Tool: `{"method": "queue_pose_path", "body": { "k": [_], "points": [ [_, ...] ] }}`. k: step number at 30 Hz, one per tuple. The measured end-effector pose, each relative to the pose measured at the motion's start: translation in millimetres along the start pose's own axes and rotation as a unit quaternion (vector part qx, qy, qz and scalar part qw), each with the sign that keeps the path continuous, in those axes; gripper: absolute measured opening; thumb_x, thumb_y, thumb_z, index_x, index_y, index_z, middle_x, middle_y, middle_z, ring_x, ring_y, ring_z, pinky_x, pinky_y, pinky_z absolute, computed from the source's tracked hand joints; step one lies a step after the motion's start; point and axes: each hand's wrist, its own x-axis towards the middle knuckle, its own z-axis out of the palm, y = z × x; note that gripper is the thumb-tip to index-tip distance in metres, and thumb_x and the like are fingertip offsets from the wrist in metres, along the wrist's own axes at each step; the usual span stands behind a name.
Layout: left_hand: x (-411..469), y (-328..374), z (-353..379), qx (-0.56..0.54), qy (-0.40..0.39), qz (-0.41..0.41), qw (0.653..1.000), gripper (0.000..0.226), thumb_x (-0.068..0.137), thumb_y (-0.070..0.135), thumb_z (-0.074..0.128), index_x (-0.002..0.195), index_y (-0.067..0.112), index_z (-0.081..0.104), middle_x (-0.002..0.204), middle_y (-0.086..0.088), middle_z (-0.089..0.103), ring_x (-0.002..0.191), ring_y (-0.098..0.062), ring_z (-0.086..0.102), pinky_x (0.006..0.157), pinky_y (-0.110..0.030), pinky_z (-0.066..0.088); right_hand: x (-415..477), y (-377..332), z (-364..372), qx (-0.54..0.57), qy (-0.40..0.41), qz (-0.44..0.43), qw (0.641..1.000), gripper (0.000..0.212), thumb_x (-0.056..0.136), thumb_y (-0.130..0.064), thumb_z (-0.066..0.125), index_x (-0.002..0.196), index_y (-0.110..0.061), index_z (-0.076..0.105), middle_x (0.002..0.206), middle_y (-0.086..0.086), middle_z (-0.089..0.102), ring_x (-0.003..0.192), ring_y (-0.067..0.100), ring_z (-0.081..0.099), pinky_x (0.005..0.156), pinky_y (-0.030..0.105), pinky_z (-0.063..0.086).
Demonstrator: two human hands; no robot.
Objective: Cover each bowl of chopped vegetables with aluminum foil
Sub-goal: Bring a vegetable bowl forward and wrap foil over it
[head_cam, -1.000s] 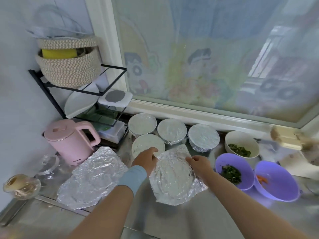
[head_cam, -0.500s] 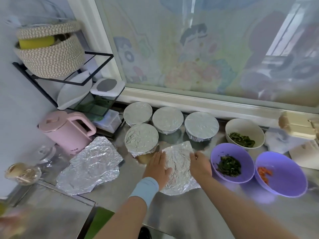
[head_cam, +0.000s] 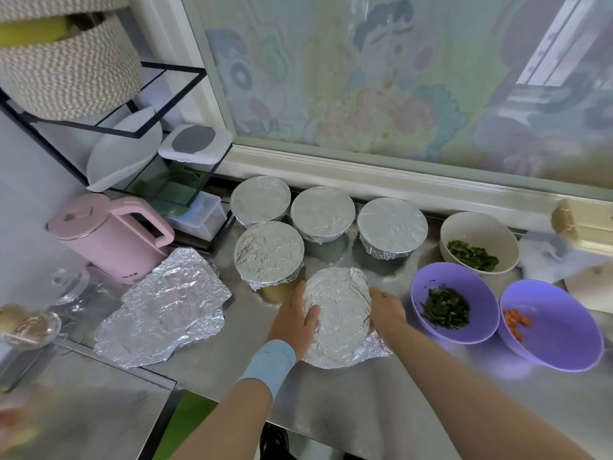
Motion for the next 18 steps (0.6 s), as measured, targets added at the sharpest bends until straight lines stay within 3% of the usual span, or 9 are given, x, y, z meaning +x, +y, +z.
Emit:
{"method": "queue_pose_path", "body": {
  "k": [2,4,7,9,11,13,18],
  "points": [
    [-4.8,-1.1,1.6,-0.007,0.001,-0.004,1.000,0.062,0.100,0.041,0.042,0.154,0.029,0.013,0.157,0.001,0.029,0.141,-0.017,0.035,0.115,-0.039,0.031,-1.8,-0.7,-2.5,-0.073,0.011,-0.041,0.996,0.034,0.099,-0.033,0.041,0.106,-0.007,0.061,0.094,0.010,0.061,0.086,0.027,0.056,0.085,0.042,0.050],
    [-9.8,-1.3,3.0,0.021,0.008,-0.005,1.000,0.063,0.100,0.041,0.042,0.154,0.028,0.013,0.156,-0.001,0.032,0.139,-0.021,0.037,0.114,-0.040,0.032,-8.7,0.9,-4.3,-0.150,0.084,-0.156,0.973,0.028,0.097,-0.021,0.043,0.121,-0.013,0.055,0.112,0.008,0.056,0.099,0.027,0.053,0.086,0.041,0.047],
    [-10.1,7.1,2.4,0.152,0.077,0.027,0.985,0.067,0.101,0.036,0.040,0.156,0.017,0.007,0.162,-0.003,0.014,0.145,-0.025,0.022,0.118,-0.037,0.021,-20.4,4.2,-2.8,-0.271,0.155,-0.404,0.860,0.040,0.090,-0.004,0.052,0.128,-0.014,0.053,0.124,0.006,0.052,0.111,0.027,0.050,0.091,0.039,0.044],
    [-4.8,15.9,1.1,0.194,0.121,0.077,0.970,0.066,0.101,0.028,0.040,0.156,0.016,0.005,0.162,-0.004,0.008,0.148,-0.023,0.012,0.119,-0.034,0.014,-21.5,5.4,4.1,-0.322,0.103,-0.444,0.830,0.045,0.093,-0.008,0.050,0.138,-0.014,0.048,0.138,0.005,0.049,0.126,0.025,0.046,0.103,0.040,0.039],
    [3.8,23.8,1.5,0.206,0.103,0.118,0.966,0.062,0.102,0.023,0.038,0.156,0.016,0.007,0.162,-0.003,0.010,0.149,-0.020,0.009,0.121,-0.031,0.009,-22.0,6.9,12.4,-0.342,0.035,-0.405,0.847,0.047,0.100,-0.018,0.041,0.147,-0.015,0.037,0.150,0.004,0.039,0.138,0.022,0.036,0.113,0.039,0.030],
    [12.4,26.3,3.2,0.197,0.065,0.127,0.970,0.059,0.104,0.028,0.034,0.156,0.015,0.009,0.162,-0.003,0.013,0.149,-0.018,0.011,0.122,-0.030,0.009,-20.2,7.8,16.5,-0.331,0.017,-0.365,0.870,0.049,0.102,-0.024,0.036,0.150,-0.017,0.030,0.152,0.001,0.036,0.138,0.021,0.035,0.112,0.038,0.030],
    [20.7,20.3,6.9,0.129,0.046,0.104,0.985,0.056,0.103,0.037,0.037,0.153,0.016,0.022,0.156,-0.003,0.028,0.143,-0.018,0.025,0.116,-0.029,0.022,-19.4,-0.2,14.3,-0.231,0.002,-0.296,0.927,0.039,0.103,-0.030,0.036,0.141,-0.026,0.044,0.135,-0.002,0.055,0.120,0.023,0.054,0.099,0.036,0.042]
  ]
}}
